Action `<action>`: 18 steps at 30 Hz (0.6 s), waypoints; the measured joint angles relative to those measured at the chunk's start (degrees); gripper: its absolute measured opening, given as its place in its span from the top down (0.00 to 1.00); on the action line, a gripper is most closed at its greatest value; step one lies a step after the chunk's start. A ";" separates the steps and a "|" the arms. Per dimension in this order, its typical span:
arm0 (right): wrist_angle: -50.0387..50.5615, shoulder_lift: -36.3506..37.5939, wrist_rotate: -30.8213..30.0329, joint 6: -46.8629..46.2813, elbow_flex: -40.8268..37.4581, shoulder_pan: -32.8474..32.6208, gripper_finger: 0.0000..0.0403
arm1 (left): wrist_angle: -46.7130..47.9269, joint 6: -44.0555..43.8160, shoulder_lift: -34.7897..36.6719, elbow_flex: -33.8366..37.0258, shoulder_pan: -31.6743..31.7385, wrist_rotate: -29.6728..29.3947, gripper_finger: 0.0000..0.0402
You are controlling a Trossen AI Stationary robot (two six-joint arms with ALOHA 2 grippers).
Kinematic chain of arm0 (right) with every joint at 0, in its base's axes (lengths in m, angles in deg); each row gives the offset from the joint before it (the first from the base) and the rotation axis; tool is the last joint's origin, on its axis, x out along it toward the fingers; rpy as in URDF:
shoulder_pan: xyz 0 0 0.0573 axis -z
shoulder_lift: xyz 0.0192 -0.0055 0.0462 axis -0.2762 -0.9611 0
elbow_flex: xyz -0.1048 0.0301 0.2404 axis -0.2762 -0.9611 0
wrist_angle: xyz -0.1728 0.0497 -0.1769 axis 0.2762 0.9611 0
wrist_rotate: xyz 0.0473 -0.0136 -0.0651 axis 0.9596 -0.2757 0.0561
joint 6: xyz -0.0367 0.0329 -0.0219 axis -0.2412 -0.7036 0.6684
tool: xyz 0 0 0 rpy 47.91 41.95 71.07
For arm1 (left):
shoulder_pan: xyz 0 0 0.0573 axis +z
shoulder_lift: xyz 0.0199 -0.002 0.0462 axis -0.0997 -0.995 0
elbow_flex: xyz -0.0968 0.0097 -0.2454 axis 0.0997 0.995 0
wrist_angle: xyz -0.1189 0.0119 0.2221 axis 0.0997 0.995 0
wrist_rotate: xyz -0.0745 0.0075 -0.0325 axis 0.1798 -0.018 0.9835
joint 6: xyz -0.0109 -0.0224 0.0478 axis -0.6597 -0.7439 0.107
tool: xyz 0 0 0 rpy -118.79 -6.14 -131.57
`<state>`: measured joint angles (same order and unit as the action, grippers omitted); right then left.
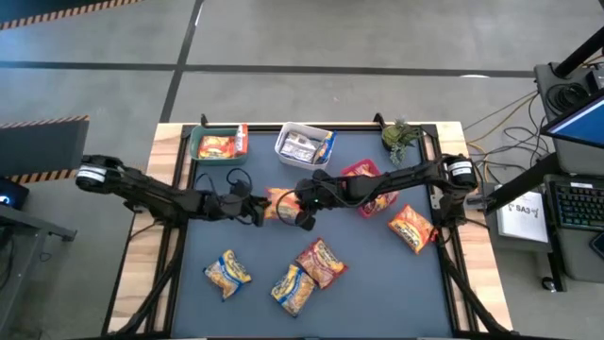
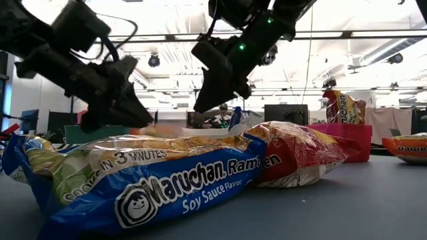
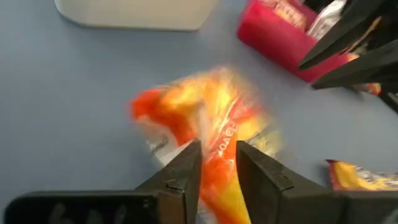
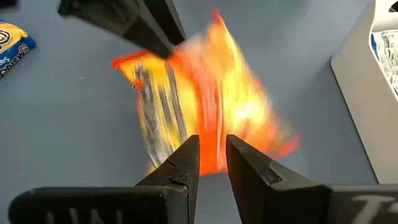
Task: Sort Maruchan noodles
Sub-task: Put the orange noodle pack into the green bin
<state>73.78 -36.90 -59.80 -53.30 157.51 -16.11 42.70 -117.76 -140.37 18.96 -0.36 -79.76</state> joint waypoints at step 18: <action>-3.43 -3.41 0.27 -2.52 -0.15 0.00 0.91 | 20.00 1.14 18.78 0.02 0.00 5.19 0.99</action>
<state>70.35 -40.32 -59.52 -55.82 157.36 -16.11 62.71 -116.62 -121.59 18.99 -0.36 -74.58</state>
